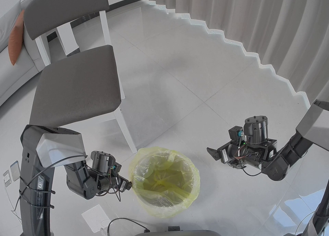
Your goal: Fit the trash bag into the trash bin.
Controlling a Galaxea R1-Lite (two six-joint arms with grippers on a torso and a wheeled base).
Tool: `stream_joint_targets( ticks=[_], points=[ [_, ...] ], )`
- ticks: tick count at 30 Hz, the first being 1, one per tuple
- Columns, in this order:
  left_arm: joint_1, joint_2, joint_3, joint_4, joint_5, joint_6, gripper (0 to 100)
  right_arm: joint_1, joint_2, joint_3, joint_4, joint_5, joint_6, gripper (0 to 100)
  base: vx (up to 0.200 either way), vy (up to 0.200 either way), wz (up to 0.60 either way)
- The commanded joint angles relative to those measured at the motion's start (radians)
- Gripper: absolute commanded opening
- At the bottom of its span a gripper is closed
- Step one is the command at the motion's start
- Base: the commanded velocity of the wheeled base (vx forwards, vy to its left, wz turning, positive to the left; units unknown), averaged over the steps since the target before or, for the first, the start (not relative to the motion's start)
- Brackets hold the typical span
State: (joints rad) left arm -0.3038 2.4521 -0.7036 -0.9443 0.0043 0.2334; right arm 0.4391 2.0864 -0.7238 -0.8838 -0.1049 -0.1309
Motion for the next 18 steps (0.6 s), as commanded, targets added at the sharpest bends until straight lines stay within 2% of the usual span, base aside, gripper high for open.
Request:
stream_joint_targets(
  ticks=[1,5,8,11,18],
  points=[
    [0.028,-0.018,0.032,-0.001,0.000,-0.003,100,-0.057,-0.028,-0.002,0.006,0.008,0.007,100,0.000,0.000,0.00],
    [0.065,-0.105,0.147,-0.064,-0.026,-0.009,100,-0.126,0.049,-0.028,0.009,0.022,0.005,100,0.000,0.000,0.00],
    [0.092,-0.176,0.263,-0.172,-0.084,-0.029,100,-0.215,0.173,-0.097,0.016,0.022,-0.001,100,0.000,0.000,0.00],
    [0.094,-0.196,0.306,-0.229,-0.086,-0.051,100,-0.266,0.251,-0.163,0.088,0.022,-0.010,100,0.000,0.000,0.00],
    [0.092,-0.208,0.394,-0.384,-0.095,-0.128,100,-0.312,0.328,-0.356,0.281,0.011,-0.010,100,0.000,0.000,0.00]
  ],
)
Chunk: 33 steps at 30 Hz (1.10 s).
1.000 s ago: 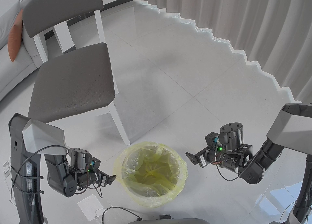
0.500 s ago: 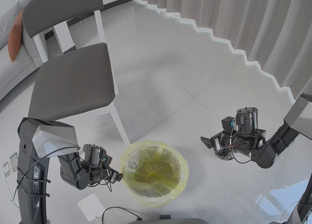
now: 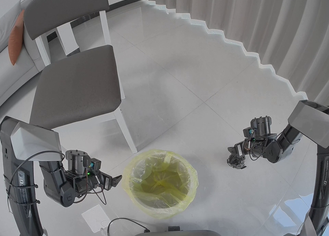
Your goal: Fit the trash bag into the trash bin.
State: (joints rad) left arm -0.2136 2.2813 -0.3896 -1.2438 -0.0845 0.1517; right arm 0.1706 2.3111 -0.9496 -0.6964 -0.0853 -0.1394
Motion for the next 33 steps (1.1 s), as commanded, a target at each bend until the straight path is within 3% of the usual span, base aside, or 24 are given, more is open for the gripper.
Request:
stream_joint_targets(
  ticks=[1,7,12,19,33],
  points=[
    [0.002,-0.039,0.110,-0.121,-0.008,-0.052,100,-0.048,0.114,-0.167,0.133,-0.008,-0.002,100,0.000,0.000,0.00],
    [0.010,-0.031,0.205,-0.259,-0.041,-0.055,100,-0.063,0.185,-0.333,0.304,-0.016,0.000,100,0.000,0.000,0.00],
    [0.017,-0.039,0.215,-0.273,-0.041,-0.055,100,-0.063,0.251,-0.446,0.394,-0.036,-0.002,100,0.000,0.000,0.00],
    [0.013,-0.039,0.218,-0.276,-0.041,-0.055,100,-0.057,0.323,-0.646,0.644,-0.065,0.011,100,0.000,0.000,0.00],
    [0.007,-0.029,0.202,-0.275,-0.041,-0.055,100,-0.062,0.441,-0.844,0.781,-0.114,0.003,100,0.000,0.000,0.00]
  ],
)
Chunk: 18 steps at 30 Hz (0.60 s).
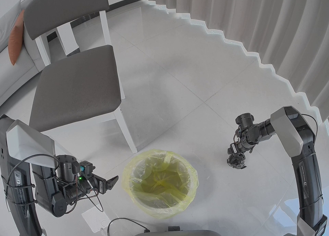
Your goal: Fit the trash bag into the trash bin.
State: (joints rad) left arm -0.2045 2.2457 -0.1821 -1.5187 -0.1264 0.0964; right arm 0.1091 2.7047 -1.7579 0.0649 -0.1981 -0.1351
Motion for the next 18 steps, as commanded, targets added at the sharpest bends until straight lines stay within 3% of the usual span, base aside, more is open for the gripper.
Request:
stream_joint_targets(
  ticks=[1,5,6,14,18],
  points=[
    [-0.003,0.009,-0.007,-0.001,0.001,0.000,100,0.000,0.049,-0.045,0.032,-0.001,0.000,100,0.000,0.000,0.00],
    [-0.001,0.018,-0.007,-0.003,0.001,-0.001,100,0.000,0.053,-0.058,0.046,0.000,0.005,100,0.000,0.000,0.00],
    [-0.001,0.020,-0.005,-0.003,0.001,-0.001,100,0.000,0.053,-0.058,0.046,-0.001,0.005,0,0.000,0.000,0.00],
    [-0.012,0.060,0.001,-0.052,0.002,-0.004,100,-0.002,0.052,-0.071,0.046,0.000,0.019,0,0.000,0.000,0.00],
    [-0.016,0.058,0.006,-0.052,0.002,-0.058,100,0.004,-0.020,-0.040,0.039,-0.001,0.046,0,0.000,0.000,0.00]
  ],
)
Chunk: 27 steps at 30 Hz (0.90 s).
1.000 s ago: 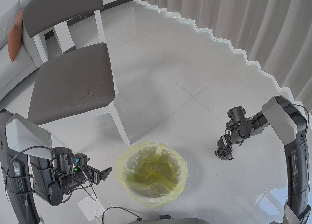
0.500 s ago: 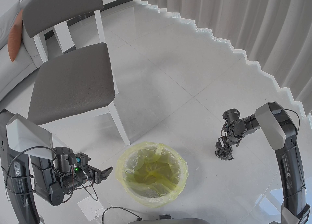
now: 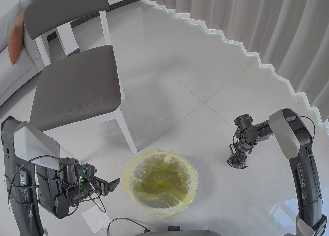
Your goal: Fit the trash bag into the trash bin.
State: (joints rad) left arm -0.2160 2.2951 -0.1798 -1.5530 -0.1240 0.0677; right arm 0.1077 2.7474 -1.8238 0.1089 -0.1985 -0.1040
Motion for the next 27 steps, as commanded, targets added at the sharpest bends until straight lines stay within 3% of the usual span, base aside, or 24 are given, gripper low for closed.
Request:
stream_joint_targets(
  ticks=[1,5,11,15,19,24,25,27],
  points=[
    [-0.020,-0.008,0.011,-0.018,-0.002,-0.060,100,0.009,-0.118,0.066,-0.008,0.001,0.021,0,0.000,0.000,0.00],
    [-0.071,-0.071,0.026,-0.018,0.003,-0.163,100,0.044,-0.311,0.210,-0.032,0.008,0.021,0,0.000,0.000,0.00],
    [-0.072,-0.138,0.083,-0.018,0.004,-0.178,100,0.132,-0.592,0.420,-0.124,0.002,0.004,0,0.000,0.000,0.00],
    [-0.075,-0.187,0.109,-0.018,0.011,-0.206,100,0.234,-0.764,0.514,-0.164,-0.002,-0.025,0,0.000,0.000,0.00],
    [-0.083,-0.229,0.137,-0.018,0.043,-0.247,100,0.395,-0.881,0.574,-0.172,-0.022,-0.016,0,0.000,0.000,0.00],
    [-0.145,-0.278,0.155,-0.018,0.106,-0.304,100,0.573,-0.894,0.637,-0.233,-0.071,0.007,0,0.000,0.000,0.00],
    [-0.158,-0.289,0.149,-0.018,0.136,-0.315,100,0.638,-0.887,0.666,-0.290,-0.079,0.030,0,0.000,0.000,0.00],
    [-0.161,-0.293,0.146,-0.018,0.146,-0.316,100,0.670,-0.885,0.683,-0.324,-0.081,0.041,0,0.000,0.000,0.00]
  ],
)
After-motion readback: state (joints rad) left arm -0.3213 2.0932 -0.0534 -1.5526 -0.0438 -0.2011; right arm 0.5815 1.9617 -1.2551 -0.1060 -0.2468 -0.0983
